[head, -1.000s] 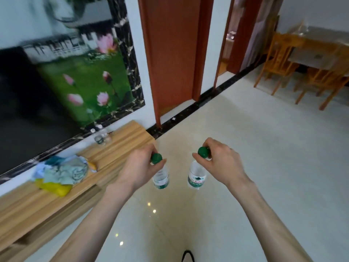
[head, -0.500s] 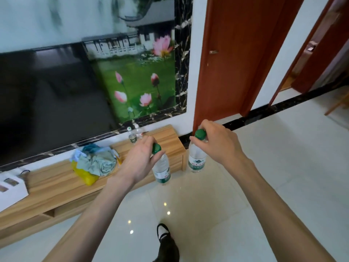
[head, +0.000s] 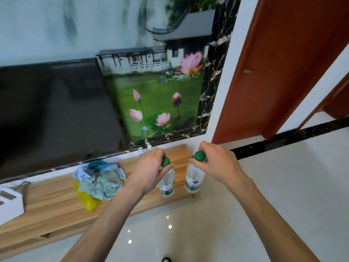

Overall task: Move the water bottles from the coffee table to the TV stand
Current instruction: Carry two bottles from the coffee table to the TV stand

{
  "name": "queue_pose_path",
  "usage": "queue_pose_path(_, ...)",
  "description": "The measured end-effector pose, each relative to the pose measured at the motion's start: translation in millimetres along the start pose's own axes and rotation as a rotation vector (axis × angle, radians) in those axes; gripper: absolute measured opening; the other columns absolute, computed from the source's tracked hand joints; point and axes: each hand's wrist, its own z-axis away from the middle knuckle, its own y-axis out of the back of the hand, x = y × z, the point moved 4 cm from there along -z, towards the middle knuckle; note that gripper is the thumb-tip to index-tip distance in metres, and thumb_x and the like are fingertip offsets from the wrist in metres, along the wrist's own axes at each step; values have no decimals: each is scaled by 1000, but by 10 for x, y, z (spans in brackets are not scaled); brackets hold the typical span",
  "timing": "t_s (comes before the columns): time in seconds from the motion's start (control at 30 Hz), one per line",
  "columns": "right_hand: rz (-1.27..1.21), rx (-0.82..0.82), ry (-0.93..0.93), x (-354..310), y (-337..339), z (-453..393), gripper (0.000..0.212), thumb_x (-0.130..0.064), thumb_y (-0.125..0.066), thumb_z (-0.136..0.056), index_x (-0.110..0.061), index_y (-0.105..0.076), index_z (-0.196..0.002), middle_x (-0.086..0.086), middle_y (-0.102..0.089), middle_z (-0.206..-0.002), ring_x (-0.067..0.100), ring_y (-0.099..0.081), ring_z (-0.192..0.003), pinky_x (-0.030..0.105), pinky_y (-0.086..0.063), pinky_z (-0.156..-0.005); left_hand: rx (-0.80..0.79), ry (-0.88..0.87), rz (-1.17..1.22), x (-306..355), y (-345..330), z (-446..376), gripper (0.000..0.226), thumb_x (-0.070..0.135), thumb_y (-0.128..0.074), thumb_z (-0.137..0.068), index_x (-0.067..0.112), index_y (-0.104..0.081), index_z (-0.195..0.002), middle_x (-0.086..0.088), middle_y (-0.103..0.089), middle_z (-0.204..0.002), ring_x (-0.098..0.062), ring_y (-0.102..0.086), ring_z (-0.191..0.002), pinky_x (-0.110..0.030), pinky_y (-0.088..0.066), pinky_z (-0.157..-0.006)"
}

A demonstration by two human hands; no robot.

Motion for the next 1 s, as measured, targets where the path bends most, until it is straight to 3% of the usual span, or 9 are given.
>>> queue_pose_path(0.17,-5,-39,15,112,-195,-574,39,-66,-61,-87,-33,-42,-90,-15,-51,-80,16,-54,-72,26,-23,-48,-7,38,-10,-309,-79,-556,35,50,-57,-101,16,-53,-105,-4,-59,-101,-27,-55,-95,-39,-44,-85)
queue_pose_path(0.4,-22,-11,39,366,-506,-1401,35,-64,-61,-89,-33,-44,-93,-12,-61,-87,15,-63,-75,29,-34,-55,12,160,1,-684,-374,-1297,35,51,-61,-98,18,-55,-108,-2,-61,-103,-25,-56,-94,-39,-45,-83)
queue_pose_path(0.6,-50,-110,25,738,-1008,-2064,43,-70,-55,-89,-31,-38,-94,-6,-67,-84,22,-69,-75,29,-39,-56,-4,255,-1,-991,-756,-1840,34,49,-68,-94,19,-56,-104,0,-61,-94,-26,-58,-87,-39,-46,-74)
queue_pose_path(0.73,-63,-211,48,971,-1399,-2519,44,-71,-54,-87,-32,-34,-93,-4,-67,-82,26,-71,-76,30,-40,-58,-45,337,-29,-1230,-1055,-2183,35,50,-68,-92,19,-57,-104,-2,-62,-94,-29,-60,-88,-43,-49,-75)
queue_pose_path(1.0,-97,-337,66,1210,-2278,-3148,35,-63,-56,-90,-32,-43,-101,-6,-68,-97,24,-69,-87,33,-41,-63,-83,418,27,-1740,-1622,-2755,34,43,-68,-96,14,-58,-111,-7,-63,-104,-34,-59,-96,-45,-46,-80)
